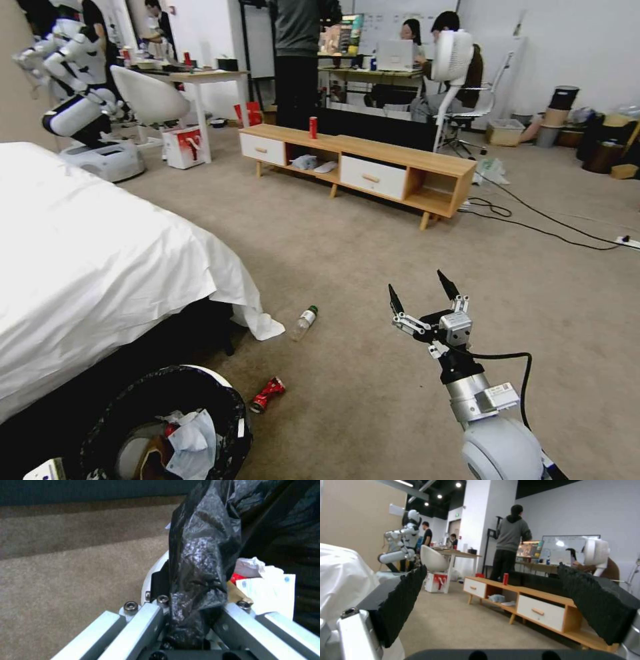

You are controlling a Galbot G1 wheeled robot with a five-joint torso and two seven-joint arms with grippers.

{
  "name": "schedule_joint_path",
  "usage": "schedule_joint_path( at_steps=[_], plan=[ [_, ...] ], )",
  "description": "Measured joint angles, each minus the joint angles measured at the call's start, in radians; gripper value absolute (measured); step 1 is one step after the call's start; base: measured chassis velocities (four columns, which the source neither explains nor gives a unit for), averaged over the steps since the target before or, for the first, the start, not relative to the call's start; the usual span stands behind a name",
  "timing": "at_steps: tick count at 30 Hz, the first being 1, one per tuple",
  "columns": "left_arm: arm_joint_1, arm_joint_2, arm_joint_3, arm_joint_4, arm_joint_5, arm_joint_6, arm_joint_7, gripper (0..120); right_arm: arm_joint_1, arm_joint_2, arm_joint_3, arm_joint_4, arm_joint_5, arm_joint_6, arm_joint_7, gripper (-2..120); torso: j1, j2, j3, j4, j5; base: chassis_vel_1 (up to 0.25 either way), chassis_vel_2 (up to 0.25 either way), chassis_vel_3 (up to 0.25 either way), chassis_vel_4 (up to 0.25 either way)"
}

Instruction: Pick up the trash bin, then pick up the garbage from the floor and place it into the trash bin.

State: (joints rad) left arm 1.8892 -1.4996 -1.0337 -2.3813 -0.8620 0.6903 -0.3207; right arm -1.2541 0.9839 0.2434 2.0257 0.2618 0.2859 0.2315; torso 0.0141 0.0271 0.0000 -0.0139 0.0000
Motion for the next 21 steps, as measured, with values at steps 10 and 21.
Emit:
schedule_joint_path(
  at_steps=[10,21],
  plan=[
    [-0.002,0.0,-0.001,0.003,0.0,0.0,0.0,0,0.014,0.002,-0.008,-0.007,0.005,0.0,0.0,100,0.0,0.0,0.0,0.0,-0.0001,0.012,0.02,0.016,0.015],
    [-0.005,0.0,0.002,0.007,0.001,-0.002,0.0,0,0.014,0.001,-0.008,-0.012,0.004,0.001,-0.001,100,0.0,0.0,0.0,0.0001,-0.0001,0.007,0.01,0.006,0.006]
  ],
)
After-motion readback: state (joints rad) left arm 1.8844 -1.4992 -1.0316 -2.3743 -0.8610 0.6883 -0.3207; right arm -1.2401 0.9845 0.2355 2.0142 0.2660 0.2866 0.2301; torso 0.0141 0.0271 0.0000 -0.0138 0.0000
